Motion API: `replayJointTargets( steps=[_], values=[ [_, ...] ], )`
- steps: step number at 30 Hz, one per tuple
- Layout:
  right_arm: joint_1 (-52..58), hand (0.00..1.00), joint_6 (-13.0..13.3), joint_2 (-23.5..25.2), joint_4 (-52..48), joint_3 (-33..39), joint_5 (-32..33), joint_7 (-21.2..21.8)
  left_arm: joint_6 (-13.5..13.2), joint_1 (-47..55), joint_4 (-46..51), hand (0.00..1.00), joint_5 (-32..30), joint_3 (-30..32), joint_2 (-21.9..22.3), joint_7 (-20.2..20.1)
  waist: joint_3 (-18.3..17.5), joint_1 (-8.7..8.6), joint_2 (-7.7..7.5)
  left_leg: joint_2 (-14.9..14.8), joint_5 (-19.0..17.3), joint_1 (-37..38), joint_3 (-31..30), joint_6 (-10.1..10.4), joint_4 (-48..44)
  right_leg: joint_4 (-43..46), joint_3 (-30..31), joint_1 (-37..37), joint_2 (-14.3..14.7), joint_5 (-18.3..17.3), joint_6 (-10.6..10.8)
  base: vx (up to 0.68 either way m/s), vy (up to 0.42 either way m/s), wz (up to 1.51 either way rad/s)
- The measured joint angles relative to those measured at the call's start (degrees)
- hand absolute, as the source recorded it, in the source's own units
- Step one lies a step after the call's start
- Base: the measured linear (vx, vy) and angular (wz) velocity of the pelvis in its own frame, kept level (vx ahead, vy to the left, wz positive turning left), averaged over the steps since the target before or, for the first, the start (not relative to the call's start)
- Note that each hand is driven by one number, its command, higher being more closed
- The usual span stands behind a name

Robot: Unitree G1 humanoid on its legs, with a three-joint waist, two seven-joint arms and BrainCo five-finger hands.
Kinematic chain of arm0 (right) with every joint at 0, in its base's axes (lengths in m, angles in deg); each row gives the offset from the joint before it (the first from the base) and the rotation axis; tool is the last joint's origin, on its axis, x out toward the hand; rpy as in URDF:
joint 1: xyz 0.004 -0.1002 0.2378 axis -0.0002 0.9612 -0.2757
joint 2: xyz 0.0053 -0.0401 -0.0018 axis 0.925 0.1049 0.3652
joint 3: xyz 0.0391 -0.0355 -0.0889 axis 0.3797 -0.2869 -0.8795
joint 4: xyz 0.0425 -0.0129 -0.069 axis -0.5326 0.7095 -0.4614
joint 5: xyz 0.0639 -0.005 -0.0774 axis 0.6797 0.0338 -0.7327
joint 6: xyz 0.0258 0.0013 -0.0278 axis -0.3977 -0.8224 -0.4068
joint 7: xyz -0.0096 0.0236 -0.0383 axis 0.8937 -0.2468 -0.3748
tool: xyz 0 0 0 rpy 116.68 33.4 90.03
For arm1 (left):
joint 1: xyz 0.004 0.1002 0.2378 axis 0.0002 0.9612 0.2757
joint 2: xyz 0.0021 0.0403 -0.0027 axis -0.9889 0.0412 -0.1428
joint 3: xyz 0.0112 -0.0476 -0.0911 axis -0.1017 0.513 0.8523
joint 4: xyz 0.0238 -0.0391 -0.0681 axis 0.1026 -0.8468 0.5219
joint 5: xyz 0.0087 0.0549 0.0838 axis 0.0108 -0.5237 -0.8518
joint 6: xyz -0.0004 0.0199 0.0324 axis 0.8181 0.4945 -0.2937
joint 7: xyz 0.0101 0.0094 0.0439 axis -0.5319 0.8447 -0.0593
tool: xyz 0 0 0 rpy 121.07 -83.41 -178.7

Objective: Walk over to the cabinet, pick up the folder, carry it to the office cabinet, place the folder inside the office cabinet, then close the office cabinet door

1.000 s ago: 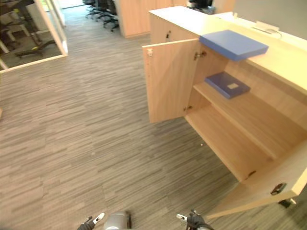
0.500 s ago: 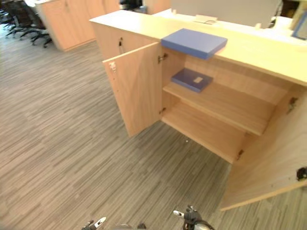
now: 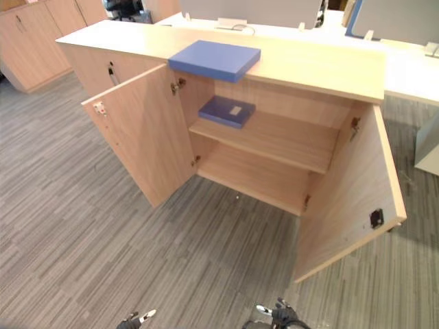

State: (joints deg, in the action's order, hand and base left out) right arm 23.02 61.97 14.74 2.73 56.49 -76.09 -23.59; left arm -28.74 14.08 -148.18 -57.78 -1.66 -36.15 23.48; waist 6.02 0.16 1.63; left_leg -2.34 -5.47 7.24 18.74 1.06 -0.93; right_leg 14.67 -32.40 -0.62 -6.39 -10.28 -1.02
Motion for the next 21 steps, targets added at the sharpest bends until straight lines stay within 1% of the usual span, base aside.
replayJointTargets(
  steps=[1, 2, 3, 4, 5, 6, 7, 8, 9, 10, 11, 12, 13, 14, 15, 16, 17, 18, 19, 20, 21],
  values=[
    [0.6, 0.0, -0.1, 0.3, -0.1, 1.1, 0.0, 0.0, 0.0, -0.3, 0.7, 0.0, -0.1, 0.7, 0.2, 0.0, 0.0, -0.12, -0.33, -1.0, -0.3, 0.8, -0.9, 0.5, -0.3, -1.4, -1.2, 2.0, 1.0, -0.2, 0.0, 0.19, -0.157, 0.33],
    [0.9, 0.0, -0.1, 0.4, -0.1, 1.9, 0.0, 0.0, 0.0, -0.3, 1.8, 0.0, 0.0, 1.4, 0.8, -0.1, -0.1, -0.12, -0.56, -1.9, -1.7, 0.7, -1.1, 1.6, -2.4, -3.2, -1.9, 3.8, 2.0, -0.2, 0.1, 0.19, -0.146, 0.27],
    [0.9, 0.0, -0.1, 0.6, -0.1, 2.4, 0.0, 0.0, -0.1, -0.3, 2.4, 0.0, 0.0, 1.6, 1.2, -0.2, -0.2, -0.05, -0.69, -2.4, -2.7, 0.5, -1.0, 1.7, -3.9, -4.0, -1.9, 4.5, 2.4, -0.2, 0.1, 0.18, -0.12, 0.14],
    [1.0, 0.0, -0.2, 1.2, -0.5, 2.9, 0.0, 0.0, -0.1, -0.3, 3.5, 0.0, 0.1, 2.4, 1.8, -0.4, -0.4, 0.17, -1.02, -3.7, -5.6, -2.2, -0.9, 1.9, -11.0, -5.4, -2.0, 5.8, 3.0, -0.2, 0.0, 0.17, -0.082, -0.01],
    [1.2, 0.0, -0.4, 1.7, -1.0, 2.2, 0.0, 0.0, 0.0, -0.4, 4.5, 0.0, 0.1, 3.6, 2.6, -0.5, -0.7, 0.13, -1.19, -6.2, -8.7, -7.6, -0.5, 1.2, -23.5, -6.0, -1.8, 6.1, 3.5, -0.2, 0.0, 0.16, -0.066, -0.1],
    [1.2, 0.0, -0.5, 1.8, -1.3, 1.6, -0.1, 0.0, 0.0, -0.4, 5.1, 0.0, 0.1, 4.4, 3.1, -0.5, -0.8, 0.25, -1.1, -7.8, -9.4, -10.4, -0.4, 0.7, -30.3, -6.1, -1.5, 6.4, 3.8, -0.2, 0.0, 0.15, -0.036, -0.27],
    [1.3, 0.0, -0.5, 1.7, -1.5, 0.3, 0.1, 0.0, 0.0, -0.4, 6.1, 0.0, 0.4, 5.7, 3.8, -0.5, -0.9, 0.53, -0.73, -10.5, -9.1, -13.6, 0.1, 0.2, -39.3, -6.4, -0.9, 7.5, 4.6, -0.3, -0.1, 0.19, -0.005, -0.44],
    [1.4, 0.0, -0.8, 1.6, -1.6, -1.6, 0.1, -0.3, 0.0, -0.3, 7.0, 0.0, 0.5, 6.5, 4.0, -0.5, -0.9, 1.02, -0.67, -14.0, -6.9, -15.5, 1.2, -0.8, -48.4, -6.8, 0.2, 9.7, 5.6, -0.5, -0.2, 0.29, 0.023, -0.57],
    [1.8, 0.0, -1.0, 1.8, -1.6, -3.4, 0.1, -0.6, 0.0, 0.0, 7.3, 0.0, 0.9, 6.4, 3.3, -0.3, -1.1, 1.57, -1.08, -16.7, -2.8, -16.5, 3.2, -0.8, -55.1, -8.5, 1.5, 12.6, 5.8, -0.5, -0.2, 0.28, 0.037, -0.51],
    [1.8, 0.0, -1.0, 1.9, -1.6, -4.4, 0.2, -0.8, 0.0, 0.1, 7.3, 0.0, 1.2, 6.1, 2.8, -0.2, -0.9, 1.65, -1.93, -17.5, -3.0, -16.9, 4.0, -1.2, -57.8, -9.2, 2.1, 13.7, 5.4, -0.6, 0.0, 0.28, 0.065, -0.47],
    [1.1, 0.0, -1.1, 1.9, -1.6, -4.4, 0.2, -1.0, 0.0, -0.5, 7.3, 0.0, 1.4, 5.4, 2.7, -0.1, -0.8, 2.05, -1.84, -18.9, -5.9, -18.6, 4.4, -1.8, -59.3, -9.4, 3.3, 14.4, 4.4, -0.6, 0.0, 0.27, 0.157, -0.47],
    [-0.1, 0.0, -1.1, 1.9, -1.6, -4.4, 0.3, -1.3, -0.2, -1.1, 7.6, 0.0, 2.2, 5.1, 2.8, 0.0, -0.4, 2.38, -2.29, -19.0, -8.6, -21.0, 3.8, -1.4, -57.1, -9.2, 4.5, 14.4, 2.8, -0.5, 0.1, 0.21, 0.144, -0.46],
    [-0.7, 0.0, -1.1, 1.9, -1.5, -4.4, 0.3, -1.3, -0.3, -1.2, 7.9, 0.0, 2.4, 5.0, 2.8, 0.0, -0.1, 2.49, -2.4, -18.6, -9.3, -22.2, 3.2, -1.2, -54.7, -8.9, 4.9, 14.3, 1.6, -0.5, 0.1, 0.2, 0.277, -0.39],
    [-1.6, 0.0, -1.0, 1.7, -1.0, -4.5, 0.5, -1.6, -0.6, -1.1, 8.1, 0.0, 2.9, 4.7, 2.7, 0.2, 0.0, 2.58, -2.36, -17.4, -9.4, -23.8, 1.9, -0.6, -47.3, -8.0, 5.6, 13.9, -0.8, -0.5, 0.4, 0.13, 0.237, -0.3],
    [-1.8, 0.0, -1.0, 1.2, -1.0, -5.0, 0.6, -1.8, -0.9, -0.8, 8.0, 0.0, 3.3, 4.3, 2.5, 0.6, 0.1, 2.64, -2.11, -15.3, -7.8, -24.3, -0.9, 0.3, -36.2, -7.6, 6.4, 14.0, -3.1, -1.1, 2.5, 0.22, 0.402, -0.28],
    [-1.7, 0.0, -0.9, 0.9, -1.0, -5.3, 0.6, -1.8, -1.1, -0.4, 8.0, 0.0, 3.5, 4.2, 2.5, 0.8, 0.0, 2.75, -1.35, -14.4, -4.9, -23.8, -2.9, 0.5, -29.1, -7.5, 7.1, 13.9, -3.6, -1.6, 4.1, 0.24, 0.417, -0.22],
    [-1.9, 0.0, -0.9, 0.8, -0.7, -6.8, 0.6, -2.0, -1.2, -0.3, 7.4, 0.0, 4.3, 4.2, 2.1, 1.3, 0.5, 2.83, -1.11, -12.2, 2.6, -22.3, -4.5, 4.0, -24.0, -7.3, 9.0, 14.7, -5.2, -2.3, 7.6, 0.29, 0.425, 0.08],
    [-1.8, 0.0, -0.9, 1.2, -0.4, -8.0, 0.5, -1.7, -1.3, -0.7, 7.2, 0.0, 4.3, 4.0, 1.2, 1.9, 0.6, 2.37, -1.61, -10.4, 3.3, -21.2, -4.2, 3.7, -21.3, -8.2, 10.5, 14.2, -5.0, -2.4, 7.8, 0.21, 0.285, 0.13],
    [-1.7, 0.0, -0.9, 1.2, -0.2, -8.6, 0.5, -1.7, -1.4, -0.7, 7.1, 0.0, 4.3, 4.0, 1.1, 2.1, 0.7, 2.66, -1.76, -9.9, 3.4, -20.8, -4.5, 3.7, -21.0, -8.3, 11.2, 13.6, -4.1, -2.2, 7.4, 0.12, 0.121, 0.31],
    [-1.9, 0.0, -0.9, 1.4, -0.2, -8.9, 0.5, -1.7, -1.5, -0.7, 6.8, 0.0, 4.3, 4.1, 0.4, 2.2, 1.4, 2.68, -2.22, -8.5, 3.1, -20.6, -6.2, 3.7, -21.7, -9.5, 12.4, 13.5, -2.4, -0.7, 5.8, 0.03, 0.033, 0.16],
    [-1.9, 0.0, -0.9, 1.5, -0.1, -8.9, 0.5, -1.7, -1.5, -0.5, 6.4, 0.0, 4.4, 4.3, 0.3, 2.2, 1.6, 2.72, -2.59, -7.6, 2.7, -20.4, -6.5, 3.2, -22.2, -10.1, 11.3, 13.8, -2.4, -0.2, 5.6, 0.07, 0.03, 0.06]
  ],
)
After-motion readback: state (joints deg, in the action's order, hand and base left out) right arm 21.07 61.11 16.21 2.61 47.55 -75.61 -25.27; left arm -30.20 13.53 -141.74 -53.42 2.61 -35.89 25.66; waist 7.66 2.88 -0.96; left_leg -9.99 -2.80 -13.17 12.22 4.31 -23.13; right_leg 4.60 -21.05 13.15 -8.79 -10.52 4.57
